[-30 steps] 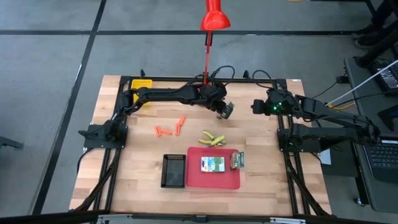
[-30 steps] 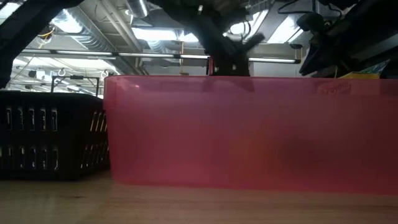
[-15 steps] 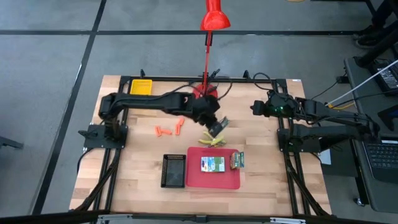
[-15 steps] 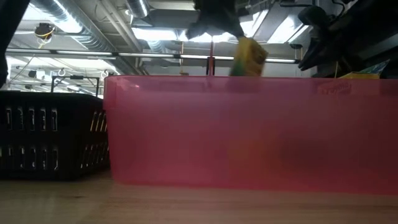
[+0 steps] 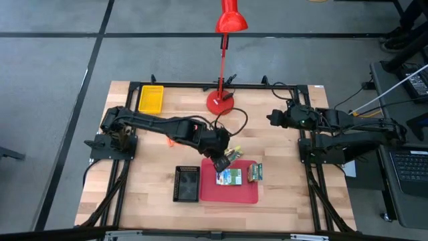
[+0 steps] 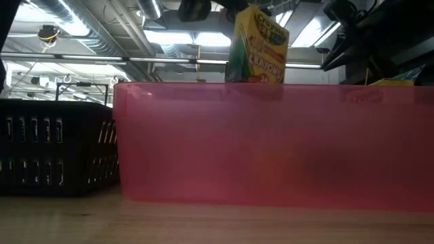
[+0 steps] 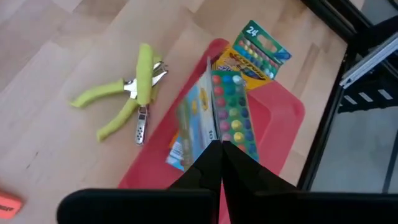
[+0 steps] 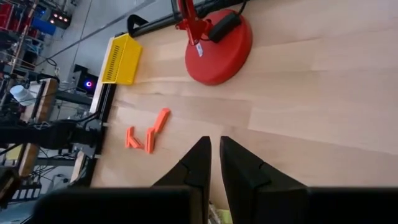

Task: Pick & Place School Supplies
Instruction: Put the yellow crayon box into the red bin

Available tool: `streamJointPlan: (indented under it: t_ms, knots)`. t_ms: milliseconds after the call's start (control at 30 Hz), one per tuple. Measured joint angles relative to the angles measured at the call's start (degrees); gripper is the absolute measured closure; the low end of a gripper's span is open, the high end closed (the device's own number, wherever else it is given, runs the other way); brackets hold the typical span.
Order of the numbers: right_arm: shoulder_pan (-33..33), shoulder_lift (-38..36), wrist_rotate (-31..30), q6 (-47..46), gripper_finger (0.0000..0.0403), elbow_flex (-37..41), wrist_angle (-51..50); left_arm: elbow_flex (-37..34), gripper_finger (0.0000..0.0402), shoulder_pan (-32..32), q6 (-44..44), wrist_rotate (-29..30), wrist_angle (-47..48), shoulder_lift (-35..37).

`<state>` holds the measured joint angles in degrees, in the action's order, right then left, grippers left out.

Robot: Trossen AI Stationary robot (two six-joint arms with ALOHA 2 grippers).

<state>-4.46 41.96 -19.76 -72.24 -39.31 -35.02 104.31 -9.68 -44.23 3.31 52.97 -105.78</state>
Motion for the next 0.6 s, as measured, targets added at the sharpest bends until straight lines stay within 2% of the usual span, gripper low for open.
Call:
streamJointPlan:
  t_ms: [167,333,600]
  knots:
    - [2.8,1.8,-0.6,-2.5,0.0362,0.0,1.5,-0.2,0.04,-1.3,-0.6,0.8,-0.2,0.0]
    - [6.6,4.1,-3.4,-5.6,0.0362,0.0,4.4,-3.7,0.04,-1.2,-0.8,1.1,-3.2,-0.1]
    - [11.7,6.7,-6.3,-10.2,0.0362,0.0,5.7,-10.0,0.04,-1.2,-1.7,-4.5,-16.1,-0.1]
